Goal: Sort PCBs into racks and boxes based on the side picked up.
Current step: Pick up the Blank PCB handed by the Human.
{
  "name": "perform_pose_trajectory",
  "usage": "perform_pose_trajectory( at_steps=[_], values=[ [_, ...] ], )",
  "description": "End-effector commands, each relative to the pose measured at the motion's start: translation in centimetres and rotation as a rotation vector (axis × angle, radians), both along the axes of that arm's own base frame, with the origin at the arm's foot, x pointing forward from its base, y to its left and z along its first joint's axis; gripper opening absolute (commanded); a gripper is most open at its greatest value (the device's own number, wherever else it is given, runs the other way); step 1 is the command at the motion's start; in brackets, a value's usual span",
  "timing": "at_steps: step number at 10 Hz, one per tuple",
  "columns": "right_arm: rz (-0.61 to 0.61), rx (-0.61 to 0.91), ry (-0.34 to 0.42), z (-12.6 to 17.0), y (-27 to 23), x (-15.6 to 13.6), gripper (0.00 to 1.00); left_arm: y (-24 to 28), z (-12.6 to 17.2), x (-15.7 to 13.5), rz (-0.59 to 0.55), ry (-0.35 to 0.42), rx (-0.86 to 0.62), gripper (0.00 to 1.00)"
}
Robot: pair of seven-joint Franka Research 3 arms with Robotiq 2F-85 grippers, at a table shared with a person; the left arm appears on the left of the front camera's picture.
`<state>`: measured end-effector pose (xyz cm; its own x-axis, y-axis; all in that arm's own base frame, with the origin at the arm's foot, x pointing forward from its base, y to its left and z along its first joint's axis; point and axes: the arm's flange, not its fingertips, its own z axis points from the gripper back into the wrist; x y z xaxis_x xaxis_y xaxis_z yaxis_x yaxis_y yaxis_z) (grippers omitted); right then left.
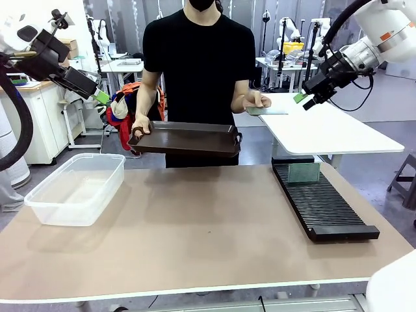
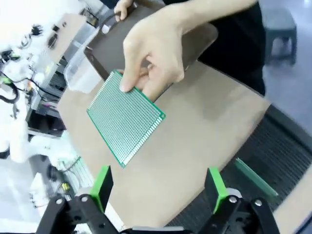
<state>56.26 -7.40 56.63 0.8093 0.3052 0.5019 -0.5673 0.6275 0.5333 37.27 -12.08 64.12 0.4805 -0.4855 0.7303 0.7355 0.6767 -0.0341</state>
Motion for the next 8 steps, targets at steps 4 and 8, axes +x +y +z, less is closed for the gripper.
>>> perform_pose_trajectory(
  at_steps=[4,8],
  values=[
    [-0.028,0.036,0.060,-0.7,-0.5,0.8,1.00,0.1,-0.2,-0.1,-0.007,0.008,-0.006,1.00],
    [-0.119,0.264,0.251,-2.8,-1.3,4.1,1.00,0.1,-0.2,-0.1,-0.007,0.008,-0.006,1.00]
  ],
)
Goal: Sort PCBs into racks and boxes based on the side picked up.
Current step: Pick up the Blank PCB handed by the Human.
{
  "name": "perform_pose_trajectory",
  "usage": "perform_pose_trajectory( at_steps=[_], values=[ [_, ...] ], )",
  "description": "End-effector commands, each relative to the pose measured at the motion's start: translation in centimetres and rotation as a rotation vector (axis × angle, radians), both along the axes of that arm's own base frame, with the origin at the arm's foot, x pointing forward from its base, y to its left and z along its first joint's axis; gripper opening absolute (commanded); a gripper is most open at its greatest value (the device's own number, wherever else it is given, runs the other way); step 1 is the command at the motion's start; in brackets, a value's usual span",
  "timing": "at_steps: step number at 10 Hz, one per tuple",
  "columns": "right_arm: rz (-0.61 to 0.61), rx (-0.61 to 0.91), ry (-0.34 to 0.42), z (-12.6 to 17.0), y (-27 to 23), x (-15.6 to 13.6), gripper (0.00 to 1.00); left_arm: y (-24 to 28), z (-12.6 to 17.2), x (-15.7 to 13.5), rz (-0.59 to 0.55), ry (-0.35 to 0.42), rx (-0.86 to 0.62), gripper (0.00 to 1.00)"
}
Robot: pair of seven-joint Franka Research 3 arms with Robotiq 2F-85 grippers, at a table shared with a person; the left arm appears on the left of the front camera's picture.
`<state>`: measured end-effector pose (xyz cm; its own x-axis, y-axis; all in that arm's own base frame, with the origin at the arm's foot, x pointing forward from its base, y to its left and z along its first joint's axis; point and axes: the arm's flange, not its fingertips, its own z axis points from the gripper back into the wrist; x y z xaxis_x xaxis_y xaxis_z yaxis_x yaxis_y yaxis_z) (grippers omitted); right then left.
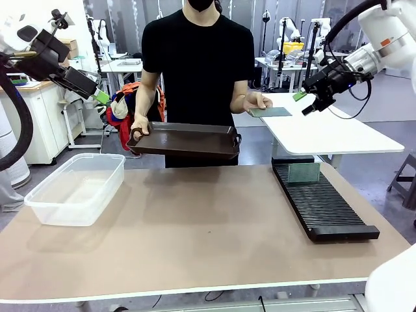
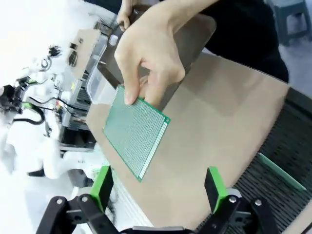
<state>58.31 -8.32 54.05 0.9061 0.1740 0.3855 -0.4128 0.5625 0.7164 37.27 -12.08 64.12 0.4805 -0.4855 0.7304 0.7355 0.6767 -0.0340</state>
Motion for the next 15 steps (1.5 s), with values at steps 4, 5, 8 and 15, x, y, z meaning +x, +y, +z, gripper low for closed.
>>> perform_pose_trajectory(
  at_steps=[4,5,8,15],
  values=[
    [-0.125,0.180,0.195,-2.5,0.2,3.9,1.00,0.1,-0.2,-0.1,-0.007,0.008,-0.006,1.00],
    [-0.132,0.217,0.214,-3.0,0.6,4.3,1.00,0.1,-0.2,-0.1,-0.007,0.008,-0.006,1.00],
    [-0.122,0.320,0.290,-4.3,1.2,4.7,1.00,0.1,-0.2,-0.1,-0.007,0.008,-0.006,1.00],
    [-0.007,0.440,0.377,-5.7,2.5,4.6,1.00,0.1,-0.2,-0.1,-0.007,0.008,-0.006,1.00]
  ],
)
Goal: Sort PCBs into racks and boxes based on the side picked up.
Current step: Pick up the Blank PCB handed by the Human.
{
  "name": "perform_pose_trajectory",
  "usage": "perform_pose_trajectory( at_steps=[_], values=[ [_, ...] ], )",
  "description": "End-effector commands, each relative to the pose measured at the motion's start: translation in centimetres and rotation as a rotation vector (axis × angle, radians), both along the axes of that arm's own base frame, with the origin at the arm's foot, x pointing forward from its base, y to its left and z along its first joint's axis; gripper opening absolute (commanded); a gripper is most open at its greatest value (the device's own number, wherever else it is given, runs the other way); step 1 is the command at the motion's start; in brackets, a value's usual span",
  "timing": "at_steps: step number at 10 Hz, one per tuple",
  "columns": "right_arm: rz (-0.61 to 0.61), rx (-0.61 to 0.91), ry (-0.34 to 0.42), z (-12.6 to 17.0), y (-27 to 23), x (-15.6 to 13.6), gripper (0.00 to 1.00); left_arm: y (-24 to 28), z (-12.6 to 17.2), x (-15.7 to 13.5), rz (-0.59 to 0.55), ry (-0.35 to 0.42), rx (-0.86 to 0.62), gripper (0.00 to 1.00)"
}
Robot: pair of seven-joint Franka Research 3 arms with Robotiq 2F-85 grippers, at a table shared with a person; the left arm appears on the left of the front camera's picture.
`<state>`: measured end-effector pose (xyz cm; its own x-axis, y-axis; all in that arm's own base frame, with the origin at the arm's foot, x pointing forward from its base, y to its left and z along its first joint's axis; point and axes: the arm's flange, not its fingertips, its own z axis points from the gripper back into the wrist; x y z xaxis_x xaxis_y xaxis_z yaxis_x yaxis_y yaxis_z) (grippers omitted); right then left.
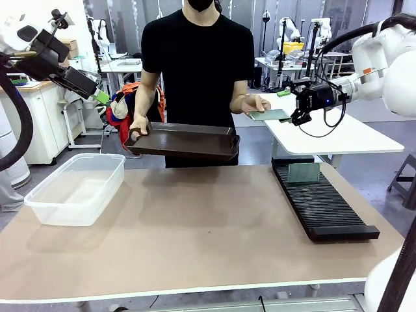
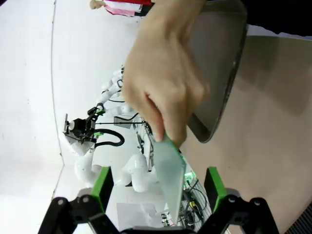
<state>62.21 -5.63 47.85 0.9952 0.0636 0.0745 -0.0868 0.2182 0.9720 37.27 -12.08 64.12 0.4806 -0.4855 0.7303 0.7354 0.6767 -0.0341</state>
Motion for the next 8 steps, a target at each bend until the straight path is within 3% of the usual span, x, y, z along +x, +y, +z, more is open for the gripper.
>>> perform_pose_trajectory(
  at_steps=[1,2,3,5,6,8],
  values=[
    [0.024,0.064,-0.025,0.32,-0.23,0.63,0.54,0.14,-0.17,-0.08,-0.007,0.008,-0.006,1.00],
    [0.027,0.069,-0.025,0.29,-0.29,0.60,0.42,0.14,-0.17,-0.08,-0.007,0.008,-0.006,1.00],
    [0.029,0.069,-0.020,0.21,-0.24,0.61,0.00,0.14,-0.17,-0.08,-0.007,0.008,-0.006,1.00],
    [0.026,0.064,-0.013,0.05,-0.20,0.68,0.00,0.14,-0.17,-0.08,-0.007,0.008,-0.006,1.00],
    [0.032,0.061,-0.008,-0.03,-0.15,0.75,0.17,0.14,-0.17,-0.08,-0.007,0.008,-0.006,1.00],
    [0.052,0.041,0.012,-0.32,-0.09,0.52,0.00,0.14,-0.17,-0.08,-0.007,0.008,-0.006,1.00]
  ],
)
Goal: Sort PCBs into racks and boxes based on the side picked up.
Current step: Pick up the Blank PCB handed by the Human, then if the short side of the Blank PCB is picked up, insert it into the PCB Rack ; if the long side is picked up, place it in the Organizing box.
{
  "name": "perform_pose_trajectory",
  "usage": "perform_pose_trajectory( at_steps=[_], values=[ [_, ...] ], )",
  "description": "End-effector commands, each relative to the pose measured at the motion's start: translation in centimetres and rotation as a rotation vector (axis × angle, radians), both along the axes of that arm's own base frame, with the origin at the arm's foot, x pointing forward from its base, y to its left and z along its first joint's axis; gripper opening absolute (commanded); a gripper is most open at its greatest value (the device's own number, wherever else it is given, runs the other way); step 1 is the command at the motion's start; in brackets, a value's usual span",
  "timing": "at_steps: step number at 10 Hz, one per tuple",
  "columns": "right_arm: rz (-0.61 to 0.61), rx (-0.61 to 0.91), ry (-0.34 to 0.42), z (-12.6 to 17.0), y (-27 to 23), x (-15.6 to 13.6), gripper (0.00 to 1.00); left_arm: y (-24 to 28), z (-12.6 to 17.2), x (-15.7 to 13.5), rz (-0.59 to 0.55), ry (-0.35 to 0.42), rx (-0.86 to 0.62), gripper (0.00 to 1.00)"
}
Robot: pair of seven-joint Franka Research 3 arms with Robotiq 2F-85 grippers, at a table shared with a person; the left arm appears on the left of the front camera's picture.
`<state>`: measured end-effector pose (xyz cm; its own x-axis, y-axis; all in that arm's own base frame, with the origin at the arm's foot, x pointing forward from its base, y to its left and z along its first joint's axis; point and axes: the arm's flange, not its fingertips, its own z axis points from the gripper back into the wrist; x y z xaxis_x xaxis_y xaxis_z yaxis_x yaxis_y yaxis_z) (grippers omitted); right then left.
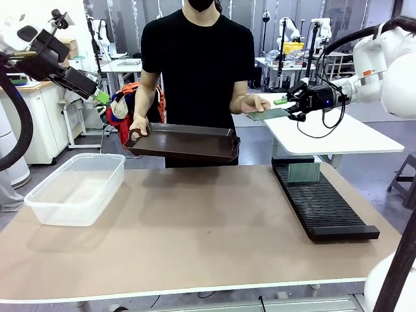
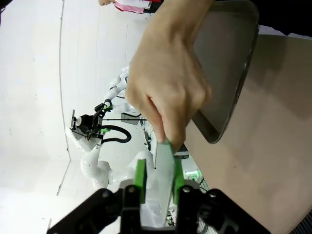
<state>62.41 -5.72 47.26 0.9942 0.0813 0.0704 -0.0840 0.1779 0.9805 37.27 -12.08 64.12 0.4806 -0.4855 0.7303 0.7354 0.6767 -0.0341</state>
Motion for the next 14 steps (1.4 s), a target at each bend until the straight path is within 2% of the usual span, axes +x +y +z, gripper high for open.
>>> perform_pose_trajectory(
  at_steps=[1,6,9,10,11,12,14],
  values=[
    [0.037,-0.009,0.010,0.19,-0.05,0.38,0.00,0.14,-0.17,-0.08,-0.007,0.008,-0.006,1.00],
    [0.035,-0.040,0.027,-0.13,-0.09,0.27,0.00,0.14,-0.17,-0.08,-0.007,0.008,-0.006,1.00],
    [0.052,-0.044,0.004,-0.14,-0.28,0.26,0.00,0.14,-0.17,-0.08,-0.007,0.008,-0.006,1.00],
    [0.039,-0.080,-0.029,0.27,-0.39,0.31,0.00,0.14,-0.17,-0.08,-0.007,0.008,-0.006,1.00],
    [-0.025,-0.241,-0.035,0.49,-0.10,0.50,0.00,0.14,-0.17,-0.08,-0.007,0.008,-0.006,1.00],
    [0.020,-0.044,0.002,-0.06,-0.16,-0.04,0.00,0.14,-0.17,-0.08,-0.007,0.008,-0.006,1.00],
    [0.020,-0.044,0.002,-0.06,-0.16,-0.04,0.00,0.14,-0.17,-0.08,-0.007,0.008,-0.006,1.00]
  ],
)
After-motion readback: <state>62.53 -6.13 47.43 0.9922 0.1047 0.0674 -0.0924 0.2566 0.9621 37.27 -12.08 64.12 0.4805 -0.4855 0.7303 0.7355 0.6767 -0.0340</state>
